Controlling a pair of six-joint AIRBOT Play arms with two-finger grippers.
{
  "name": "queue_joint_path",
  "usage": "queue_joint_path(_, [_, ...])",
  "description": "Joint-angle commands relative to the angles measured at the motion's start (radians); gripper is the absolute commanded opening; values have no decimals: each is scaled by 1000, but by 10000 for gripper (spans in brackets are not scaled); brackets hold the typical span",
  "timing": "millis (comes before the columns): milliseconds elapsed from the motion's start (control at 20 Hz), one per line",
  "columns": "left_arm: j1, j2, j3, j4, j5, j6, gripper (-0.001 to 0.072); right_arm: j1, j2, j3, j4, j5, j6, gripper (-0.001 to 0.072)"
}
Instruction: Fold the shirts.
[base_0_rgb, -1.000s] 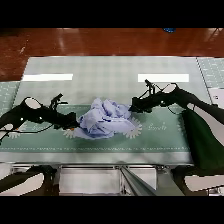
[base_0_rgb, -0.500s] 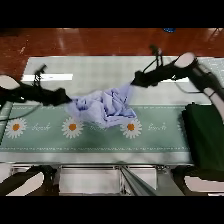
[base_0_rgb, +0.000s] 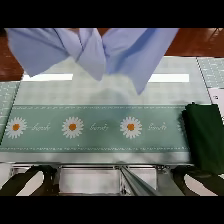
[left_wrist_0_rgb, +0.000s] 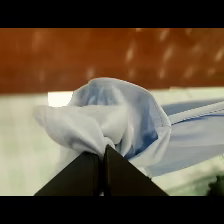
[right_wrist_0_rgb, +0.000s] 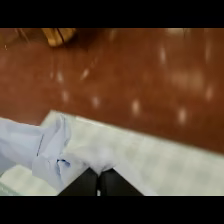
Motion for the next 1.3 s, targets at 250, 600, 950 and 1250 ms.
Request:
queue_joint_path(250, [27, 303, 201, 417, -101, -5, 16, -11, 371, 103, -409, 119, 52, 22])
queue_joint_path(600, [-42, 506, -66, 531, -163, -57, 17, -11, 431, 74, -652, 406, 121, 22])
queue_joint_path(950, [-42, 559, -677, 529, -166, -72, 17, -11, 430, -341, -555, 362, 128, 22])
queue_joint_path(1250, [-42, 387, -1087, 512, 219, -75, 16, -11, 241, -747, -359, 14, 89, 22])
